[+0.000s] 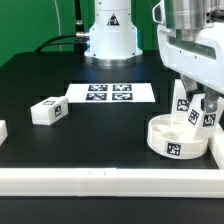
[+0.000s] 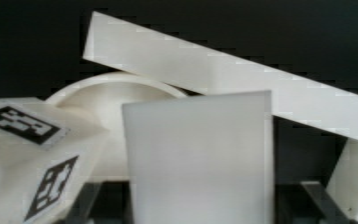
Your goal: Assemble stool
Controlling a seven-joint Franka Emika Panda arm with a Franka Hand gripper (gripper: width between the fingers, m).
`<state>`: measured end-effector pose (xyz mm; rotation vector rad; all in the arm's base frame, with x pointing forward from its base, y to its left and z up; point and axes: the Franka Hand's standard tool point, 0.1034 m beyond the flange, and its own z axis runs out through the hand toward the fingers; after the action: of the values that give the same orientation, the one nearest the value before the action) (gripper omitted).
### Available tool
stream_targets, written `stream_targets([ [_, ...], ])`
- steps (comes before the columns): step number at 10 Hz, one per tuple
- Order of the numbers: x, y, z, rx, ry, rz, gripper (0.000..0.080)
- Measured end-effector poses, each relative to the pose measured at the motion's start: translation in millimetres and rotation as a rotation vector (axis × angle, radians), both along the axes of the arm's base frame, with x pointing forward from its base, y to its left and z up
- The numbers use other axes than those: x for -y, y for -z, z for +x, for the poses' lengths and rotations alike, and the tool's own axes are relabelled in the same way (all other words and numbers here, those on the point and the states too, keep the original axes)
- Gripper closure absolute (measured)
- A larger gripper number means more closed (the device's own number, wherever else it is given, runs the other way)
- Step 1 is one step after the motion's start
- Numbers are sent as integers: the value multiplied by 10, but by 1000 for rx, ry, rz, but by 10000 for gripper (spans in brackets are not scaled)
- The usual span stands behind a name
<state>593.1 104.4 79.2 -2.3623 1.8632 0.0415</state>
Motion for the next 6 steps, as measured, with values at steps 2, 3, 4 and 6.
stream_targets([
  [2,-29,-19,31,16,225,35,458],
  [3,-84,-24,29,19,349,65,458],
  [4,-82,-31,36,9,419,80,458],
  [6,-96,-14,29,-21,600,110,458],
])
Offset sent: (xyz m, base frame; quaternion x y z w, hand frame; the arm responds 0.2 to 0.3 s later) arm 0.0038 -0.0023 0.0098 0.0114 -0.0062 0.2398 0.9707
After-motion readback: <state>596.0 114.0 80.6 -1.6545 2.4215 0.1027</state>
